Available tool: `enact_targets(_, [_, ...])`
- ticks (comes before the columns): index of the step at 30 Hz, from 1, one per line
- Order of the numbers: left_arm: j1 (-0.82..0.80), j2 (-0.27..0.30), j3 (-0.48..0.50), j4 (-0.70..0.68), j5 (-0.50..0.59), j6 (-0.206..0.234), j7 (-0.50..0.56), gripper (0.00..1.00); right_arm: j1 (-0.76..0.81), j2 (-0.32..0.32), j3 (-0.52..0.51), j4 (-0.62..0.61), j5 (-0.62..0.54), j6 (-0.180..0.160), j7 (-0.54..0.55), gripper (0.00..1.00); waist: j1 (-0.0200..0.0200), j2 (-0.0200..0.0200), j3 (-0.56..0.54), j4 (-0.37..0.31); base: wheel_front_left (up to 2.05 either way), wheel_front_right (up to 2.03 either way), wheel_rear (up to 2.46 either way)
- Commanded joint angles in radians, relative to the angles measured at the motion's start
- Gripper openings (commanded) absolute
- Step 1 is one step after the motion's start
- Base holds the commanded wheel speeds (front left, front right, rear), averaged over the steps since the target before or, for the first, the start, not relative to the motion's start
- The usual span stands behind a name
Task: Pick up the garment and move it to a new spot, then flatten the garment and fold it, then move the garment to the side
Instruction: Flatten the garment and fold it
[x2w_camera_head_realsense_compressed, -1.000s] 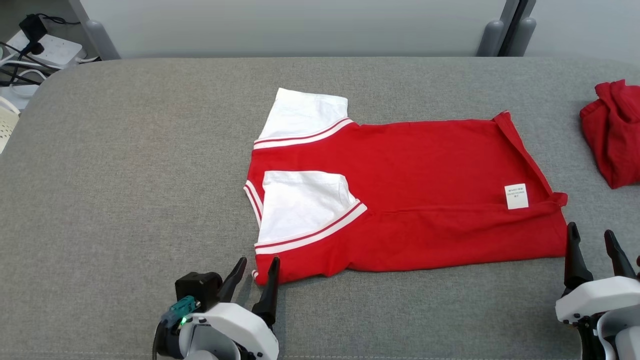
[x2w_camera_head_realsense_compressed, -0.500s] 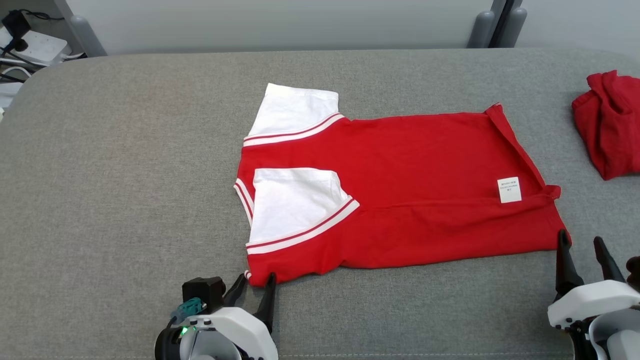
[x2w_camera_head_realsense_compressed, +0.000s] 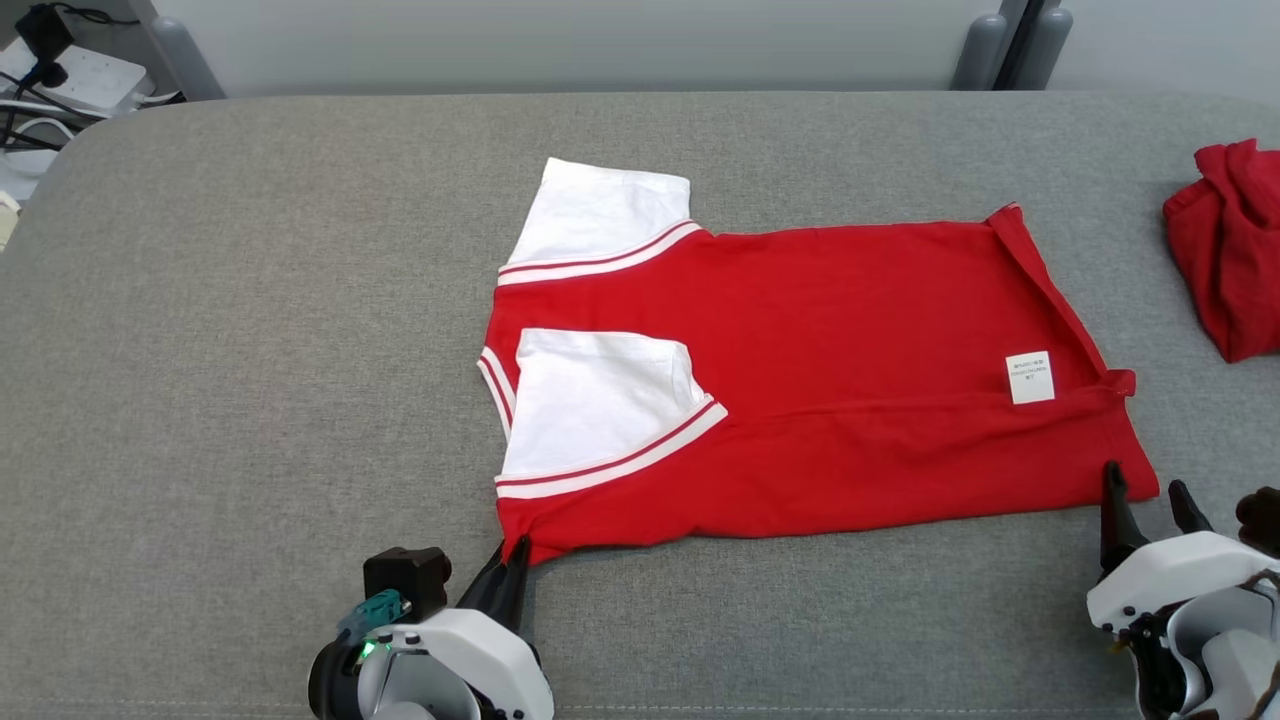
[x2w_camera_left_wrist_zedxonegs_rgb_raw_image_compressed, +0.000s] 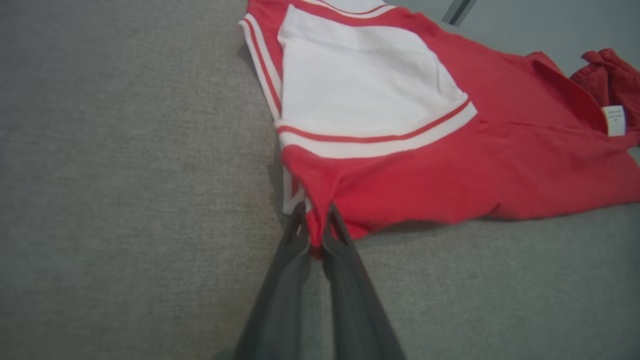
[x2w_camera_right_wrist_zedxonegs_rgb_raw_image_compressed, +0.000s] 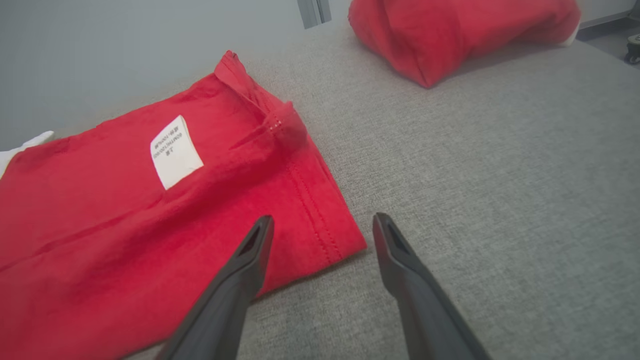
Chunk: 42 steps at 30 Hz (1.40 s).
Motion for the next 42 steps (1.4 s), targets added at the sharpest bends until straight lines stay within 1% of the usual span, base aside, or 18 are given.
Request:
enact_targets(1, [-0.039, 0.016, 0.027, -0.021, -0.002, -0.005, -0.008, 0.00, -0.037, -0.017, 0.032, 0.019, 0.007, 0.000, -0.013, 1.00, 0.0000, 0.0000, 0.000, 0.004, 0.00, 0.00, 0.00])
enact_targets(3, [-0.040, 0.018, 0.025, -0.023, -0.002, -0.006, -0.007, 0.00, -0.067, -0.018, 0.041, 0.070, 0.018, 0.000, -0.010, 1.00, 0.0000, 0.0000, -0.001, 0.007, 0.00, 0.00, 0.00])
enact_targets(4, [-0.040, 0.019, 0.023, -0.025, -0.001, -0.006, -0.009, 0.00, -0.081, -0.018, 0.046, 0.094, 0.024, 0.000, -0.007, 0.98, 0.0000, 0.0000, -0.001, 0.008, 0.00, 0.00, 0.00])
enact_targets(5, [-0.040, 0.020, 0.022, -0.026, -0.001, -0.006, -0.009, 0.00, -0.093, -0.020, 0.051, 0.117, 0.028, 0.000, -0.004, 0.82, 0.0000, 0.0000, -0.002, 0.009, 0.00, 0.00, 0.00])
enact_targets(7, [-0.041, 0.022, 0.019, -0.031, 0.000, -0.006, -0.010, 0.00, -0.123, -0.021, 0.068, 0.175, 0.045, 0.000, 0.005, 0.17, 0.0000, 0.0000, -0.003, 0.011, 0.00, 0.00, 0.00])
enact_targets(8, [-0.042, 0.023, 0.019, -0.033, 0.000, -0.006, -0.011, 0.00, -0.130, -0.020, 0.076, 0.192, 0.049, 0.000, 0.009, 0.00, 0.0000, 0.0000, -0.003, 0.011, 0.00, 0.00, 0.00])
enact_targets(12, [-0.044, 0.026, 0.019, -0.038, -0.002, -0.004, -0.013, 0.00, -0.142, -0.019, 0.110, 0.230, 0.071, 0.000, 0.014, 0.00, 0.0000, 0.0000, -0.003, 0.005, 0.00, 0.00, 0.00])
enact_targets(17, [-0.036, 0.032, 0.016, -0.045, -0.003, -0.003, -0.012, 0.00, -0.125, -0.032, 0.140, 0.233, 0.097, 0.000, 0.007, 0.00, 0.0000, 0.0000, -0.010, 0.000, 0.00, 0.00, 0.00])
enact_targets(24, [0.016, 0.074, 0.011, -0.114, -0.003, 0.008, 0.010, 0.00, -0.045, -0.073, 0.162, 0.200, 0.142, 0.000, -0.006, 0.00, 0.0000, 0.0000, -0.025, -0.003, 0.00, 0.00, 0.00])
enact_targets(34, [0.151, 0.132, 0.012, -0.313, -0.006, 0.082, 0.074, 0.00, 0.077, -0.114, 0.172, 0.136, 0.178, 0.000, -0.005, 0.00, 0.0000, 0.0000, -0.033, 0.002, 0.00, 0.00, 0.00])
enact_targets(40, [0.177, 0.171, -0.001, -0.360, 0.021, 0.120, 0.118, 0.00, 0.109, -0.121, 0.168, 0.115, 0.176, 0.000, 0.039, 0.00, 0.0000, 0.0000, -0.033, 0.001, 0.00, 0.00, 0.00])
enact_targets(42, [0.180, 0.176, 0.000, -0.371, 0.019, 0.127, 0.127, 0.00, 0.114, -0.120, 0.164, 0.109, 0.170, 0.000, 0.050, 0.00, 0.0000, 0.0000, -0.032, 0.001, 0.00, 0.00, 0.00])
